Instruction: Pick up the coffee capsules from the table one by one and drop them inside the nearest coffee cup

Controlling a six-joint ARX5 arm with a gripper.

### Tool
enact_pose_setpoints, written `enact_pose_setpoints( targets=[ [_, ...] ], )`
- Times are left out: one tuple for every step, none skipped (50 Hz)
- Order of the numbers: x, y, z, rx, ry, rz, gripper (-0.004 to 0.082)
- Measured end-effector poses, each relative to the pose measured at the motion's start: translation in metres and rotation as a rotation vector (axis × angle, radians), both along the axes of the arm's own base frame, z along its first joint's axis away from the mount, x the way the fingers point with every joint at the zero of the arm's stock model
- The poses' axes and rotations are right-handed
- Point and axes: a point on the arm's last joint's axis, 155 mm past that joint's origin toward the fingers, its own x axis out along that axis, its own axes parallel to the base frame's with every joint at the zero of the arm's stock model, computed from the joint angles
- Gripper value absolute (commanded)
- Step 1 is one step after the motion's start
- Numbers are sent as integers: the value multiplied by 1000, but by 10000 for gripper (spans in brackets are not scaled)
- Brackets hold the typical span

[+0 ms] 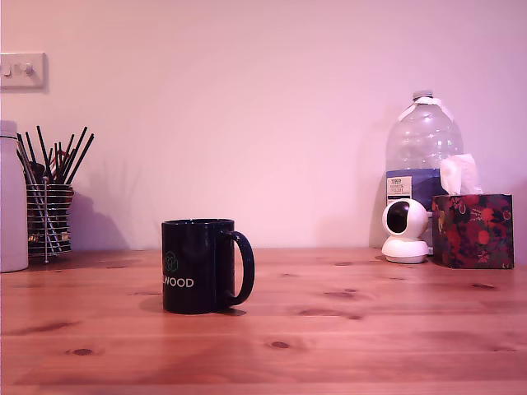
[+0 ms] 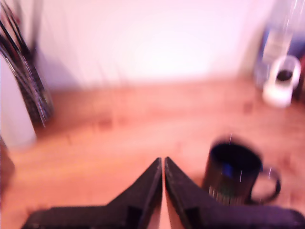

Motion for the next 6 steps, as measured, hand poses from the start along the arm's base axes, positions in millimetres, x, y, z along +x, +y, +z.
enact_pose_setpoints(
  targets=[
    [-3,1,4,-2,-17,2,-14],
    [-6,2,7,-4,-29,3,-14],
    [-9,2,10,-10,-40,4,-14],
    [-13,3,14,-12,-57,4,-14],
    [-16,3,17,-16,-67,4,-14],
    [-19,4,19,-18,-79,4,-14]
  ],
)
